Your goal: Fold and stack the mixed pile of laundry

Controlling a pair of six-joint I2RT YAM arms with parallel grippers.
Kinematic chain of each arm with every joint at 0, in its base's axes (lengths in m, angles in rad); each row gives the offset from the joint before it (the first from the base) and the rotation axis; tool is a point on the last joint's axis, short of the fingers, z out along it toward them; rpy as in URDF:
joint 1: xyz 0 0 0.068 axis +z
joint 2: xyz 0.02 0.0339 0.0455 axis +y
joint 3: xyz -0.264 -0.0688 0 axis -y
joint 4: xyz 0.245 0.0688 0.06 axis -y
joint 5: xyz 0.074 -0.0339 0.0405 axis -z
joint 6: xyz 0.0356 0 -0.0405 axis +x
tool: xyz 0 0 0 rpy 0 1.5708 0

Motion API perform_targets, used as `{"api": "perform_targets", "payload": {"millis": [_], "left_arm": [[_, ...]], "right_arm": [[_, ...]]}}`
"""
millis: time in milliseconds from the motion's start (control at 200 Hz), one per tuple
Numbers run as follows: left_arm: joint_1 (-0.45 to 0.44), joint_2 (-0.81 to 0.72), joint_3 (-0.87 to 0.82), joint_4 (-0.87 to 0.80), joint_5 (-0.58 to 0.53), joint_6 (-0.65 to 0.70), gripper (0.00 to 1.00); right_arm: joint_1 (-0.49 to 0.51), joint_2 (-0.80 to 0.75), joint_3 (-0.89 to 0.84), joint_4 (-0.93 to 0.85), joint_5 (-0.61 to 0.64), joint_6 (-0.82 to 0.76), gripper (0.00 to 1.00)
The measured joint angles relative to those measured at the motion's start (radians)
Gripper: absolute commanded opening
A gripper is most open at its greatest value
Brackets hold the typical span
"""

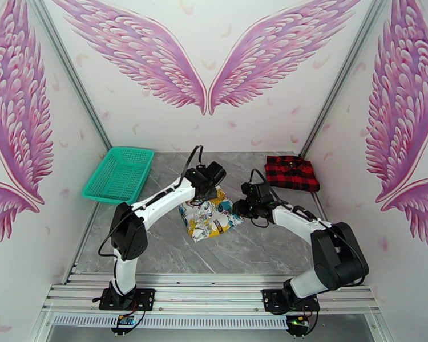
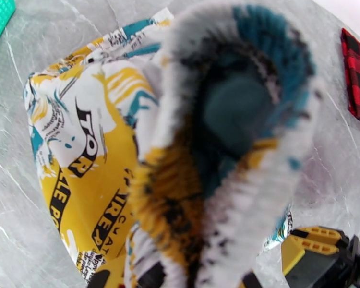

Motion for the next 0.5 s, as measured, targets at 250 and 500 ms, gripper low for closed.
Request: {"api": "perform_targets", "payload": {"millis": [250,500], "left_arm": [[-0.004,0.119,0.048,0.089,0.029,-0.054,0.3],[-0.014,0.176,0.058,0.179,0.072,-0.113,0.64]], "right_arm": [[0.0,-0.064,-0.045,-0.024,0.003,-0.021,0.3],[-0.001,-0.182,-0.066,-0.111,0.062,-0.051,0.39]]}}
